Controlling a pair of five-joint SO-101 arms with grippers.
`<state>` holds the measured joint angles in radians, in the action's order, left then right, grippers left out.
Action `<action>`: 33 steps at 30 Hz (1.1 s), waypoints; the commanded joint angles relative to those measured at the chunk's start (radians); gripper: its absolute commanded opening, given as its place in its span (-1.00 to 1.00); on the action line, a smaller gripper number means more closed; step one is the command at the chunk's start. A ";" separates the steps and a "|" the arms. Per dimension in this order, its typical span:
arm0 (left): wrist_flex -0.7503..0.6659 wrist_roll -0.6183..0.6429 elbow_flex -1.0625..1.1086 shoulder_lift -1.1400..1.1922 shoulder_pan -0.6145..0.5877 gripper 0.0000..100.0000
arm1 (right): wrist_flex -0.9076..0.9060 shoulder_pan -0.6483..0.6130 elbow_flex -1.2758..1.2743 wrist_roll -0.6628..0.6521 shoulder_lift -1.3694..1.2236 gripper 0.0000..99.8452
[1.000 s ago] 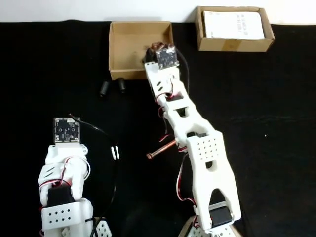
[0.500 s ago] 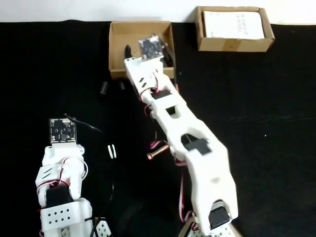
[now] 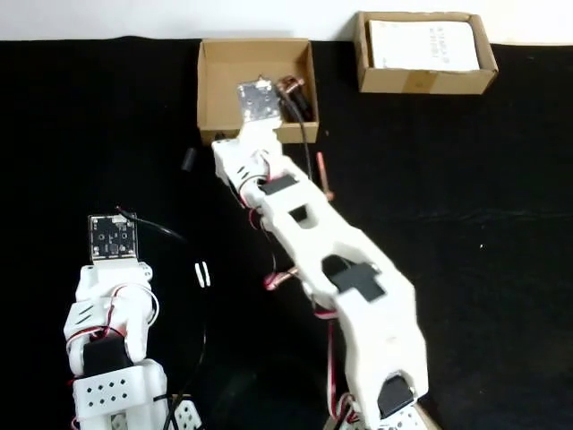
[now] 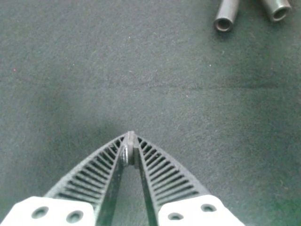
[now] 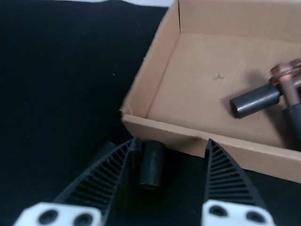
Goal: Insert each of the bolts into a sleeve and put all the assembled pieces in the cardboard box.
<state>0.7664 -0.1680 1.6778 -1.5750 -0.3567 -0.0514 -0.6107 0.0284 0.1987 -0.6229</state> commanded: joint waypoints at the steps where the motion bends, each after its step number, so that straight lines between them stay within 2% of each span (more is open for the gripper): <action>1: -0.003 -0.005 0.027 -0.013 -0.007 -0.98 | -0.048 0.004 0.225 0.012 -0.150 -0.59; 9: -0.003 -0.005 0.027 -0.013 -0.008 -0.98 | -0.328 -0.002 0.624 0.012 -0.418 -0.59; 15: -0.003 -0.005 0.027 -0.013 -0.008 -0.98 | -0.568 0.005 0.832 0.012 -0.420 -0.59; 21: -0.003 -0.005 0.027 -0.013 -0.008 -0.98 | -0.952 0.015 1.110 0.012 -0.423 -0.59; 24: -0.003 -0.005 0.027 -0.013 -0.008 -0.98 | -1.089 0.002 1.227 0.012 -0.430 -0.59; 27: -0.003 -0.005 0.027 -0.013 -0.008 -0.98 | -1.148 -0.025 1.267 0.012 -0.432 -0.59; 33: -0.003 -0.005 0.027 -0.013 -0.008 -0.98 | -1.110 -0.047 1.270 0.012 -0.516 -0.59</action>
<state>0.7664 -0.1680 1.6778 -1.5750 -0.3567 -1.1807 -0.6521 1.2482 0.2094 -1.1139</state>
